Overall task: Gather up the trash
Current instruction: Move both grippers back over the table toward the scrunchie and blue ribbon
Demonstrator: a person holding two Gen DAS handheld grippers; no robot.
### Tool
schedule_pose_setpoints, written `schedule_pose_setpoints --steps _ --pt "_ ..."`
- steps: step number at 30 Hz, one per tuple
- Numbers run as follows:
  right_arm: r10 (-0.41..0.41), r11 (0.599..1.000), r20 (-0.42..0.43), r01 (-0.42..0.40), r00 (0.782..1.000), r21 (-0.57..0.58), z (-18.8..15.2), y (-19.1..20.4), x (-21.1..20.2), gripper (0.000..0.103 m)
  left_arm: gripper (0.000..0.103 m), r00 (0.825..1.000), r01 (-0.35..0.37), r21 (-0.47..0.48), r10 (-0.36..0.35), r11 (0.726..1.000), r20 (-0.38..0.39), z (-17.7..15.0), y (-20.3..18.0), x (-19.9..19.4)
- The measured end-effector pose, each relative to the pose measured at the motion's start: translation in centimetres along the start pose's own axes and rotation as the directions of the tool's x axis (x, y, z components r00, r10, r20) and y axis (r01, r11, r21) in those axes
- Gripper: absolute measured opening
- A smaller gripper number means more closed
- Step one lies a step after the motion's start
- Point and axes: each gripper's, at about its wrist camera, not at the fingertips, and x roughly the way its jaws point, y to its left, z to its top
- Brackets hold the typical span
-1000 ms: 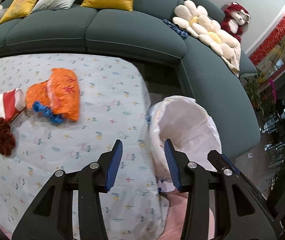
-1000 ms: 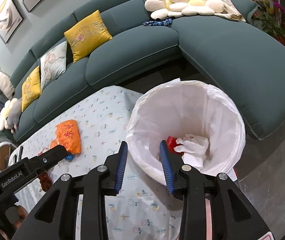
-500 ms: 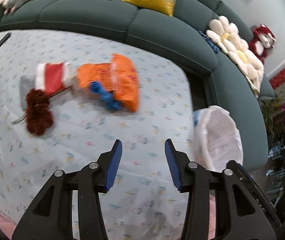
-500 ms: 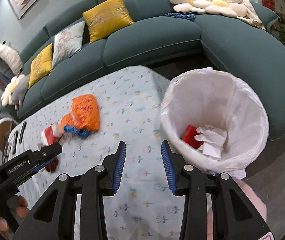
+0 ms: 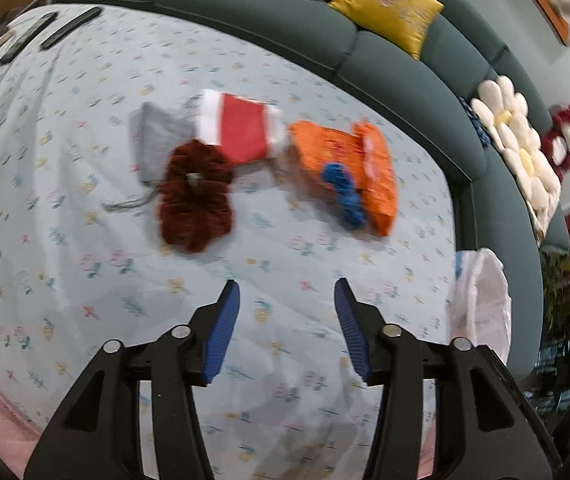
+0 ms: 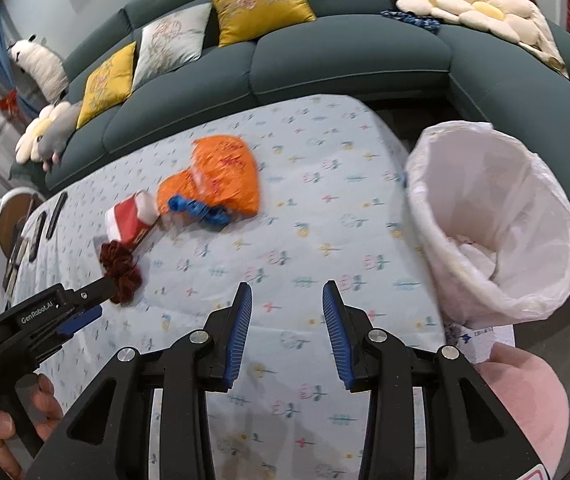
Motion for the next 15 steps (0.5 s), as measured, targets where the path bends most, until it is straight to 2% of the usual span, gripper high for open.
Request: schedule_pose_setpoints --steps 11,15 --pt "0.012 0.998 -0.066 -0.016 0.998 -0.060 -0.5 4.2 3.3 0.037 0.051 0.999 -0.030 -0.152 0.028 0.988 -0.019 1.5 7.6 1.0" --pt "0.011 0.997 -0.088 -0.018 0.996 -0.074 -0.1 5.6 4.7 0.037 0.051 0.999 -0.036 -0.174 0.032 0.984 -0.029 2.4 8.8 1.8"
